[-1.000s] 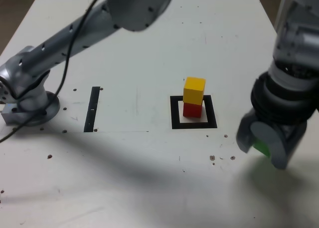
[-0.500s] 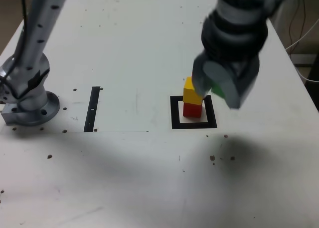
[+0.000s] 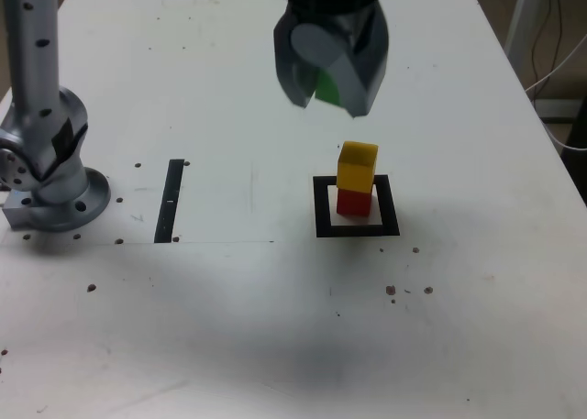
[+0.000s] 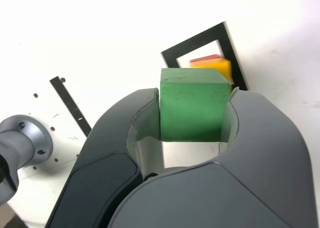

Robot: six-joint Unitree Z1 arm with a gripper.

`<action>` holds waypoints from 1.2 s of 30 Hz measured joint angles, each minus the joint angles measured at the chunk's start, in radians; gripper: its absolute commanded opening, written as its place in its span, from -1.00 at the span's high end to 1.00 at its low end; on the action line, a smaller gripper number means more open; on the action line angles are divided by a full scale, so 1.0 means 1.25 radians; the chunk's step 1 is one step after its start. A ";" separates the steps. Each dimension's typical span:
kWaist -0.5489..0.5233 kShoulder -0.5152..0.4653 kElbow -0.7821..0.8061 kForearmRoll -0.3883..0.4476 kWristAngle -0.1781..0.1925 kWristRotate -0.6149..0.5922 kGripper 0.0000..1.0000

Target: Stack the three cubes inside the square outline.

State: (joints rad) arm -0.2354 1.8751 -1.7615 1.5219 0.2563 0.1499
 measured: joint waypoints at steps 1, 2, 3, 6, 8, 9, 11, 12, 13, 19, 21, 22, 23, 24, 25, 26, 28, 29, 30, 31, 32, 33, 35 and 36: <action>0.006 -0.001 0.012 -0.010 -0.005 0.001 0.40; 0.011 -0.002 0.019 -0.020 -0.009 0.002 0.40; 0.014 -0.003 0.023 -0.029 -0.012 0.003 0.40; 0.017 -0.003 0.035 -0.049 -0.022 0.004 0.40; 0.020 -0.003 0.041 -0.063 -0.029 0.004 0.40; 0.023 -0.003 0.046 -0.071 -0.034 0.004 0.40; 0.029 0.001 0.056 -0.087 -0.045 0.004 0.40; 0.029 0.002 0.058 -0.094 -0.048 0.004 0.40; 0.029 0.003 0.060 -0.099 -0.052 0.004 0.40; 0.029 0.020 0.075 -0.136 -0.081 -0.006 0.40; 0.029 0.028 0.079 -0.143 -0.083 -0.011 0.40; 0.029 0.031 0.081 -0.146 -0.083 -0.013 0.40; 0.029 0.033 0.083 -0.148 -0.083 -0.014 0.40; 0.029 0.035 0.084 -0.150 -0.082 -0.014 0.40; 0.029 0.035 0.084 -0.151 -0.082 -0.014 0.40; 0.029 0.036 0.085 -0.152 -0.080 -0.014 0.40; 0.029 0.038 0.089 -0.156 -0.077 -0.014 0.40; 0.029 0.041 0.090 -0.158 -0.077 -0.014 0.39; 0.029 0.044 0.091 -0.161 -0.077 -0.014 0.39; 0.029 0.046 0.091 -0.163 -0.077 -0.014 0.39; 0.029 0.047 0.092 -0.164 -0.077 -0.014 0.39; 0.029 0.047 0.093 -0.165 -0.077 -0.014 0.38; 0.029 0.047 0.095 -0.166 -0.077 -0.014 0.38; 0.029 0.047 0.096 -0.167 -0.077 -0.014 0.38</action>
State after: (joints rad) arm -0.1991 1.9342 -1.6410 1.3137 0.1603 0.1318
